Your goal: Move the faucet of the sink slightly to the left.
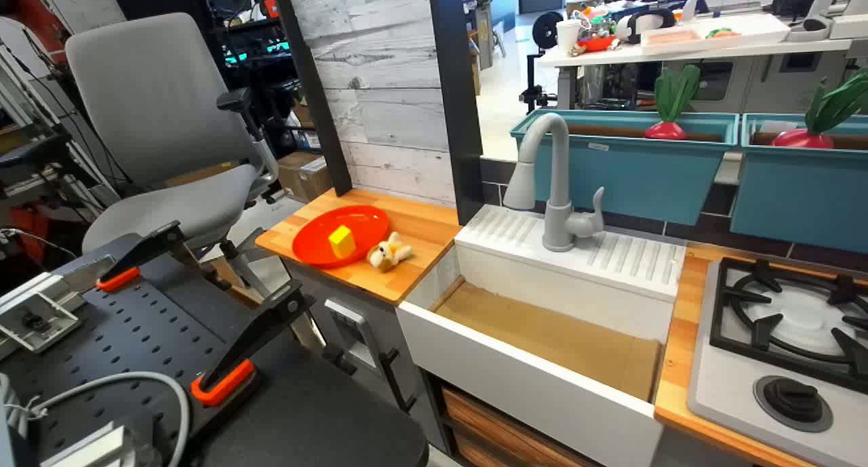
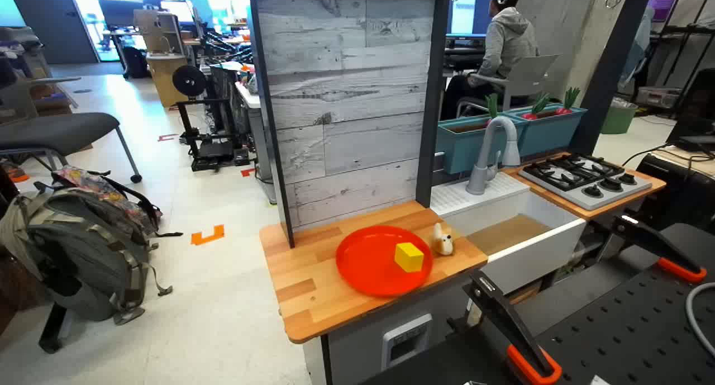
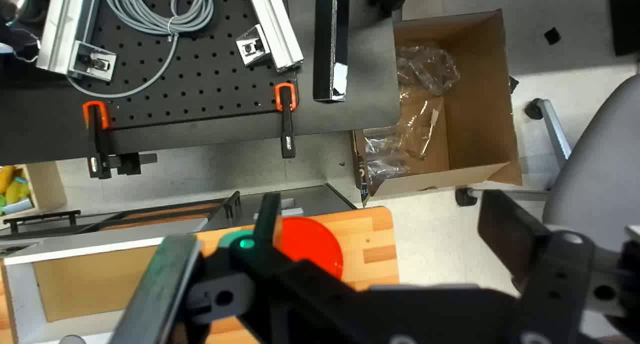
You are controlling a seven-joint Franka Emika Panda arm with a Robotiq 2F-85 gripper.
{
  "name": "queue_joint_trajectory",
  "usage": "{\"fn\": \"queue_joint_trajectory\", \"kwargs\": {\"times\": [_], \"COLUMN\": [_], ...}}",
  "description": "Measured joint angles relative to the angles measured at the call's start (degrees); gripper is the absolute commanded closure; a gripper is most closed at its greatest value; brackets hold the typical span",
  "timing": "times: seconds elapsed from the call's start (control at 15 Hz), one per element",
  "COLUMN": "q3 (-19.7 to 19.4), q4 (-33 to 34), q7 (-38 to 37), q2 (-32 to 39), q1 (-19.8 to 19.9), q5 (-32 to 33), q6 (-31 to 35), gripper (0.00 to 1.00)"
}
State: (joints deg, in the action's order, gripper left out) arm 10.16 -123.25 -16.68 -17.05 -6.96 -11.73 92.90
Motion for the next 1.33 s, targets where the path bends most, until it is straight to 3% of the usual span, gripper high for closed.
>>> {"fn": "queue_joint_trajectory", "kwargs": {"times": [0.8, 1.07, 1.33], "q3": [-0.8, -4.29, -9.05], "q4": [-0.12, -0.11, 0.44], "q7": [0.26, 2.52, 6.76], "q2": [0.37, 2.58, 6.88], "q1": [0.65, 3.58, 7.32], "q5": [0.14, 0.57, 1.09], "q6": [0.43, 4.1, 12.74], "gripper": [0.0, 0.0, 0.0]}}
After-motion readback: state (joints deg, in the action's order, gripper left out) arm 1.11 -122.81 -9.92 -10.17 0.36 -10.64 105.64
